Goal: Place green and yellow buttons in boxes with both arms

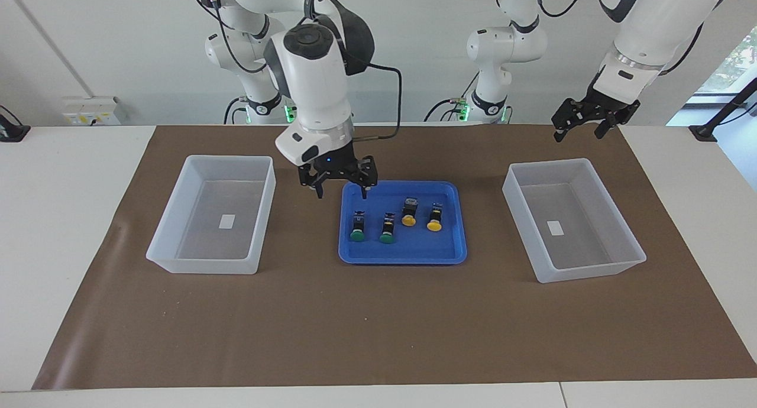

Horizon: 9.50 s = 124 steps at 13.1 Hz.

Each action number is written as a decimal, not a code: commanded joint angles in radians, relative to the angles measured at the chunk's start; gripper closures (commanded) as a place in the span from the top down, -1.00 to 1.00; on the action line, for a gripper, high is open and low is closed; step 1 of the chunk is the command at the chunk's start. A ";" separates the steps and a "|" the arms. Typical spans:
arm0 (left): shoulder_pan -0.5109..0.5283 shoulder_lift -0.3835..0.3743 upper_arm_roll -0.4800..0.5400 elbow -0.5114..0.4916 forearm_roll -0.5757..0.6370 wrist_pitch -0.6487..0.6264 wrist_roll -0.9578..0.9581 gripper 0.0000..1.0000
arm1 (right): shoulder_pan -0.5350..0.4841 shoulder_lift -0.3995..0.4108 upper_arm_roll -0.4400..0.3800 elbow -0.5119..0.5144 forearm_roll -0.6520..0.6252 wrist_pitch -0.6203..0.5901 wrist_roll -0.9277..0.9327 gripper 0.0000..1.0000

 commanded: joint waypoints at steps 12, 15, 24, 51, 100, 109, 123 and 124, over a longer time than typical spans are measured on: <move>-0.005 -0.024 0.007 -0.027 -0.012 0.028 -0.014 1.00 | 0.125 0.116 -0.002 -0.247 -0.064 0.319 0.110 0.59; -0.003 -0.024 0.007 -0.027 -0.012 0.034 -0.013 1.00 | 0.129 0.102 -0.002 -0.290 -0.064 0.362 0.110 0.27; -0.005 -0.024 0.007 -0.035 -0.012 0.073 -0.014 1.00 | 0.139 0.087 -0.002 -0.353 -0.064 0.419 0.113 0.08; -0.338 0.215 0.000 -0.292 -0.014 0.637 -0.247 0.90 | -0.548 -0.346 -0.011 -0.607 -0.062 0.069 -0.743 -1.00; -0.346 0.179 0.012 -0.151 -0.115 0.298 -0.271 -1.00 | -0.014 -0.097 0.005 -0.417 -0.007 0.313 -0.084 0.84; 0.139 0.102 0.017 -0.404 -0.109 0.548 0.317 -1.00 | 0.058 -0.045 0.003 -0.503 -0.023 0.432 -0.011 0.24; 0.113 0.073 0.006 -0.210 -0.109 0.294 0.375 1.00 | 0.058 -0.054 0.003 -0.623 -0.056 0.524 -0.031 -0.15; 0.110 0.073 0.006 -0.210 -0.109 0.294 0.375 1.00 | 0.058 -0.054 0.003 -0.623 -0.056 0.526 -0.031 -0.50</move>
